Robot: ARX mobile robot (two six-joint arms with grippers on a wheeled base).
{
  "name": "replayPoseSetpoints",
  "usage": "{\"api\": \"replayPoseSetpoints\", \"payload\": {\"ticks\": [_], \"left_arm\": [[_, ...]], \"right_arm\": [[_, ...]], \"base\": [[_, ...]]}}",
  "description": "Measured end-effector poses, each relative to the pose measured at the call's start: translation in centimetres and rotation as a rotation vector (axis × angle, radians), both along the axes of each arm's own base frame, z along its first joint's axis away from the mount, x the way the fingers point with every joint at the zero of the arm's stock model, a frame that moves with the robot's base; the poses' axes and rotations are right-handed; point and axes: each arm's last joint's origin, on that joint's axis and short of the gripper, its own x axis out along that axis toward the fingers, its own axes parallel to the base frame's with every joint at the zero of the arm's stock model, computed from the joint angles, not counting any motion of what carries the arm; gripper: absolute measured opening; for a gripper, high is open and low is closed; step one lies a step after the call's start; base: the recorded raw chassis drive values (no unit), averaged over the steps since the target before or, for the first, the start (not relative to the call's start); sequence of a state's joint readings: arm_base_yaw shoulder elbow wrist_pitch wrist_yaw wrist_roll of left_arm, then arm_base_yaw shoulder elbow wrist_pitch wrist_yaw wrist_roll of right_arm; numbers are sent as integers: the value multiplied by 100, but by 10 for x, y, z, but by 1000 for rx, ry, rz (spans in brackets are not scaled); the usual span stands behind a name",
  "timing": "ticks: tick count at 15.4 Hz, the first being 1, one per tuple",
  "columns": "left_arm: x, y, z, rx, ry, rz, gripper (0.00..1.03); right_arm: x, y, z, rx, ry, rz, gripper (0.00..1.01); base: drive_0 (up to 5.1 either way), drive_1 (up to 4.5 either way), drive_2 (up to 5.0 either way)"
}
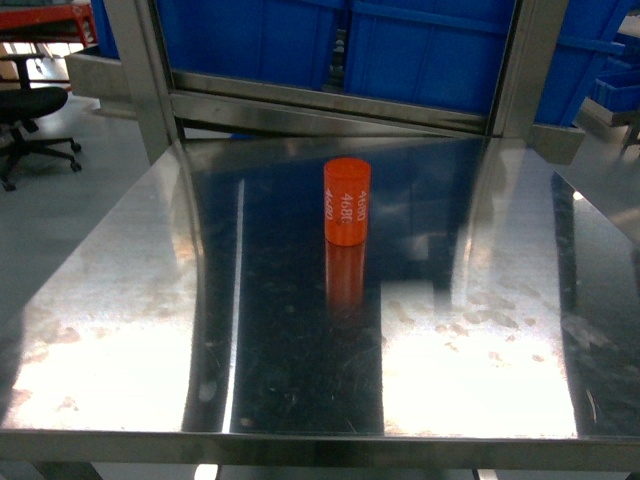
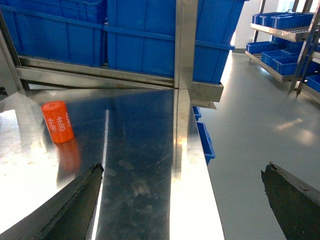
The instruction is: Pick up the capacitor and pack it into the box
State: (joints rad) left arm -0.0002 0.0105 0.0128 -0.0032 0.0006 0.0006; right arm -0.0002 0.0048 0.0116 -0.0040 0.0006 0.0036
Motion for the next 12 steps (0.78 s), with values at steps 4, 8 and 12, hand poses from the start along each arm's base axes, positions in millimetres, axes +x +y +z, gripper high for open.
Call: {"api": "replayPoseSetpoints", "payload": {"ticks": [4, 8, 12], "left_arm": [[0, 0, 0, 0, 4, 0, 98], [0, 0, 0, 0, 0, 1, 98], [0, 0, 0, 0, 0, 1, 98]], "right_arm": [[0, 0, 0, -1, 1, 0, 98], [0, 0, 0, -1, 1, 0, 98], [0, 0, 0, -1, 1, 0, 98]], "base": [[0, 0, 0], [0, 0, 0], [0, 0, 0]]}}
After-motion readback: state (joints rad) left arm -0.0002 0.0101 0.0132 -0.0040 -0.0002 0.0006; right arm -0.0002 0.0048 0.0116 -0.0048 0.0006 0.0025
